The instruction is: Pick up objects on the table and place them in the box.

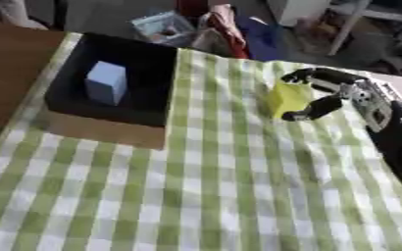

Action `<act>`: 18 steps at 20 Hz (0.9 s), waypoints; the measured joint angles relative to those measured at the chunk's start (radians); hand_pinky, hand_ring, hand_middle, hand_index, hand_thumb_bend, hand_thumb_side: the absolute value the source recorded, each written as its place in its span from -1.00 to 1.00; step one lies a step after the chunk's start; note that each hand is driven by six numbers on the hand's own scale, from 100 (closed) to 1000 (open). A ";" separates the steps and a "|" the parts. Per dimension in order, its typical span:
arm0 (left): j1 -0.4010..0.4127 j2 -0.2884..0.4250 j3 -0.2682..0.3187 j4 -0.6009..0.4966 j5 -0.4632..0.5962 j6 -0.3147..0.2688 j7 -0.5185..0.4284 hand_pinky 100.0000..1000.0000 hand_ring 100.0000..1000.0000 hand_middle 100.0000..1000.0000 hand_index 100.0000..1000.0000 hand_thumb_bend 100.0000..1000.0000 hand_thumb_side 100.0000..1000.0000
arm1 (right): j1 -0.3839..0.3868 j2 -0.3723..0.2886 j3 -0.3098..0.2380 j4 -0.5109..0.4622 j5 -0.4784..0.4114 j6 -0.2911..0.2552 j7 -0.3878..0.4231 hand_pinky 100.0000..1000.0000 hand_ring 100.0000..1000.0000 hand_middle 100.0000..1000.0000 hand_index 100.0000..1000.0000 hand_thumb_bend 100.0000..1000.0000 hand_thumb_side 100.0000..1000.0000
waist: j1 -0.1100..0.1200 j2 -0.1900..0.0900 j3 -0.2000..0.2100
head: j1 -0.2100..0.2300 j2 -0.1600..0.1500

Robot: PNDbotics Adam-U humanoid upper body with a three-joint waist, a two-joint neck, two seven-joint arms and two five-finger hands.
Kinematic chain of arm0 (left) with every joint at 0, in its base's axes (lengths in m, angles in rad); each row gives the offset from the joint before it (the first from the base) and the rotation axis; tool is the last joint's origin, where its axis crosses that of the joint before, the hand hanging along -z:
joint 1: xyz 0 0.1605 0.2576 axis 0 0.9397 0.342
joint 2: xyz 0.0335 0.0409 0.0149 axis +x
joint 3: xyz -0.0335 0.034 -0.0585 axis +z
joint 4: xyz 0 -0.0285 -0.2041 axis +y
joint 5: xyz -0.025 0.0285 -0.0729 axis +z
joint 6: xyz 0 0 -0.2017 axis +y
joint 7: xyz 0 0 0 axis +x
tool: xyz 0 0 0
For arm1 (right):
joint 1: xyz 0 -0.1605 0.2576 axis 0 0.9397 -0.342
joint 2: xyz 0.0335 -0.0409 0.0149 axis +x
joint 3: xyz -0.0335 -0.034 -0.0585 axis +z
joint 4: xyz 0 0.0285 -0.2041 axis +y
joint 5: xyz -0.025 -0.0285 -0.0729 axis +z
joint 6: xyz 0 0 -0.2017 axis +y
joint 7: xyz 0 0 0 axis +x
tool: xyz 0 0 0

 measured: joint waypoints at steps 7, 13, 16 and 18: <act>0.000 -0.004 0.000 0.000 0.000 -0.002 -0.002 0.16 -0.06 -0.02 0.36 -1.00 0.26 | -0.007 0.009 0.000 -0.004 0.001 -0.008 -0.053 0.59 0.52 -0.01 0.49 -0.24 -0.18 | 0.003 0.000 0.000 | 0.001 -0.003; 0.000 -0.004 0.000 0.000 0.000 -0.003 -0.003 0.16 -0.06 -0.02 0.36 -1.00 0.26 | -0.007 0.009 0.000 -0.010 -0.001 -0.007 -0.083 0.55 0.44 -0.19 0.30 -0.65 -0.72 | 0.003 0.000 -0.002 | 0.001 -0.004; 0.000 -0.004 0.000 0.000 0.000 -0.002 -0.004 0.16 -0.06 -0.02 0.36 -1.00 0.26 | -0.007 0.010 0.001 -0.019 -0.005 -0.007 -0.092 0.54 0.42 -0.24 0.26 -0.80 -0.93 | 0.003 0.000 -0.007 | 0.001 -0.004; 0.000 -0.004 0.000 0.000 0.000 -0.001 -0.004 0.16 -0.06 -0.02 0.36 -1.00 0.26 | -0.007 0.010 0.002 -0.029 -0.009 -0.008 -0.094 0.54 0.39 -0.28 0.23 -0.94 -0.92 | 0.003 -0.001 -0.008 | 0.002 -0.004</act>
